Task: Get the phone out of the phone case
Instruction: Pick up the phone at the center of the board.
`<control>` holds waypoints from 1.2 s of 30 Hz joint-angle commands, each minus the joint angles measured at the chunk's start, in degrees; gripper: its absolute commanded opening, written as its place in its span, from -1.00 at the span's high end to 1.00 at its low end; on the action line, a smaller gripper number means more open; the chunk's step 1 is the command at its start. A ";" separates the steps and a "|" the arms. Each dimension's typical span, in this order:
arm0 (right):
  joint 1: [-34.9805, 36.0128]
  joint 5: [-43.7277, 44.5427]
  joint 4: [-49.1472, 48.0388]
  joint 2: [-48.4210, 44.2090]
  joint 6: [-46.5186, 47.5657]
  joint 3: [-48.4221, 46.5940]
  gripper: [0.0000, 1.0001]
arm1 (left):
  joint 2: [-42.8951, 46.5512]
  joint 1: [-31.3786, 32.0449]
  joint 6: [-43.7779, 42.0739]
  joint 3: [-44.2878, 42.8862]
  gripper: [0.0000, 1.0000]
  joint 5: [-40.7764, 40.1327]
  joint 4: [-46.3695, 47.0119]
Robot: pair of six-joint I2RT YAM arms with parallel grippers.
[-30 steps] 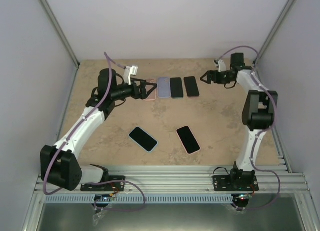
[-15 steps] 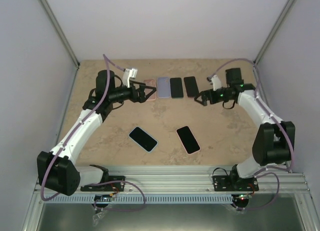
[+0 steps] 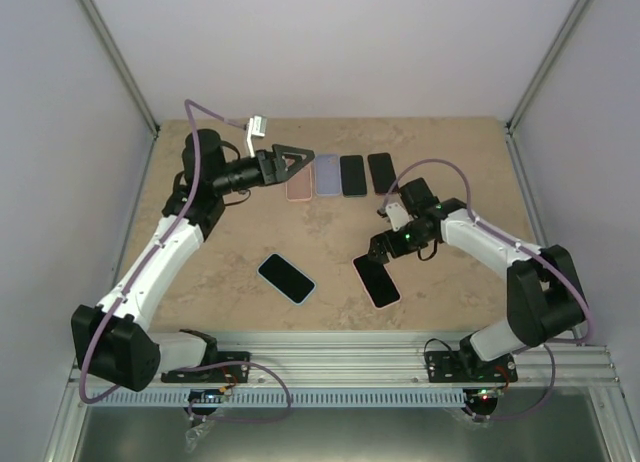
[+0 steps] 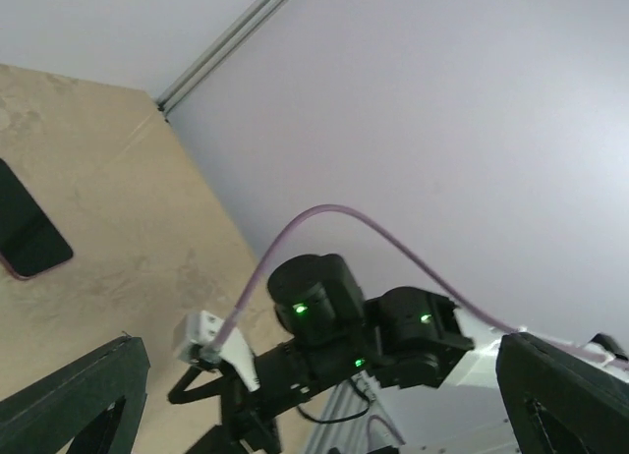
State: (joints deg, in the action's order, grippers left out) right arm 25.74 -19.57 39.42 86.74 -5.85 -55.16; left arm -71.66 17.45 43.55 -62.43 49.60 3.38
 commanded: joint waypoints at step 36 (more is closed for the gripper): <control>15.23 17.55 -5.27 4.23 -7.46 3.15 -0.95 | -1.03 1.36 -0.56 -3.04 -0.99 -4.68 -9.20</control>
State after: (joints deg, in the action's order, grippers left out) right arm 40.14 -2.68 35.59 92.47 -13.15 -51.57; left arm -74.50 18.61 44.80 -66.98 46.78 -5.67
